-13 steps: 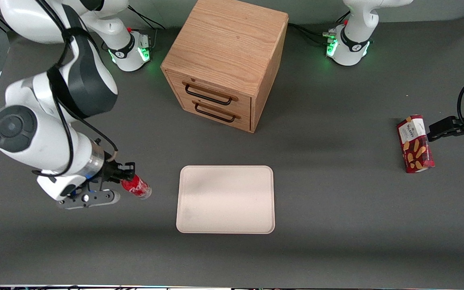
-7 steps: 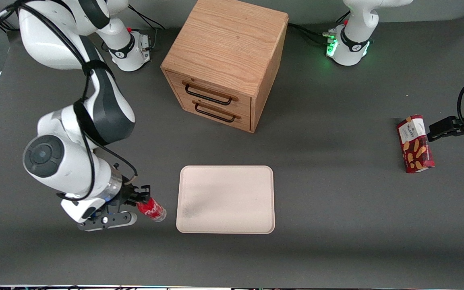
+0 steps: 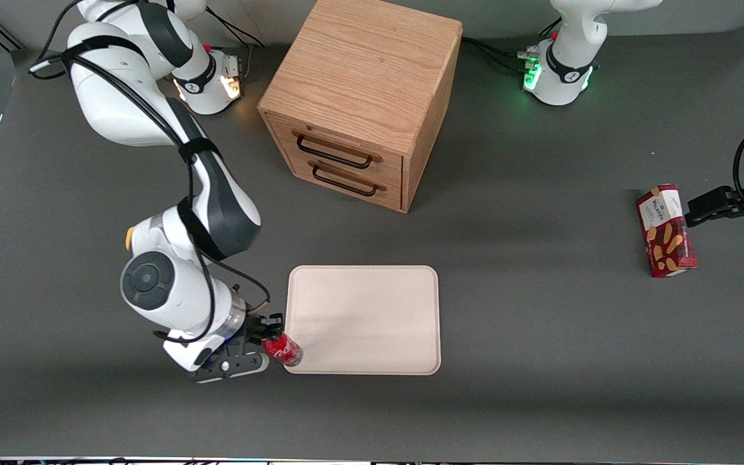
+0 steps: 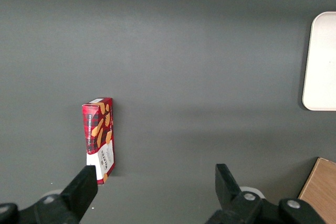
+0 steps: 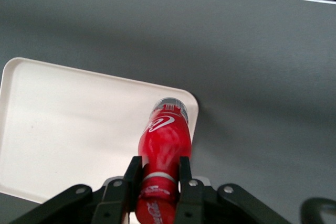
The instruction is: Place coke bottle on tray
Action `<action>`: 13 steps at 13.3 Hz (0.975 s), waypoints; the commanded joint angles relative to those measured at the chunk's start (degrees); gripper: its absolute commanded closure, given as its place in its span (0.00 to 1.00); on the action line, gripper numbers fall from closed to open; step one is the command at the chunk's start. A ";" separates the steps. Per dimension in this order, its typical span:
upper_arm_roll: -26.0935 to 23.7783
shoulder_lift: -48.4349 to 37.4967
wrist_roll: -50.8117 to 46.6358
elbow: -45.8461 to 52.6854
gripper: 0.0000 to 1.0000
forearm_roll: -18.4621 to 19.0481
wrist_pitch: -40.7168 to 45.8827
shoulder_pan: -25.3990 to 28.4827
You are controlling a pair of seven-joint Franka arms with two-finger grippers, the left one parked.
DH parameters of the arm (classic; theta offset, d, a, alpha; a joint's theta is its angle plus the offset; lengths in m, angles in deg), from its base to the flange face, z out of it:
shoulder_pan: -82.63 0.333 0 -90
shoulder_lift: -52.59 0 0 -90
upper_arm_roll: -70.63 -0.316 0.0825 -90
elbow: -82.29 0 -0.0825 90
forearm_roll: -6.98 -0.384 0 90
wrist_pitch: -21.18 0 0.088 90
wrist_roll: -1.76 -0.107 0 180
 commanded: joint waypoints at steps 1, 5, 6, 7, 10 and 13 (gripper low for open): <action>-0.15 1.66 -0.11 3.11 1.00 0.85 -0.15 1.25; -0.23 2.45 -0.28 2.58 1.00 3.04 -0.68 1.51; -0.23 2.89 -0.20 2.58 1.00 3.05 -1.03 1.78; -0.23 3.42 -0.20 2.58 1.00 3.05 -1.38 1.78; -0.23 4.21 -0.28 2.32 1.00 3.05 -2.17 1.78; -0.23 4.21 -0.28 2.32 0.69 3.05 -2.17 1.69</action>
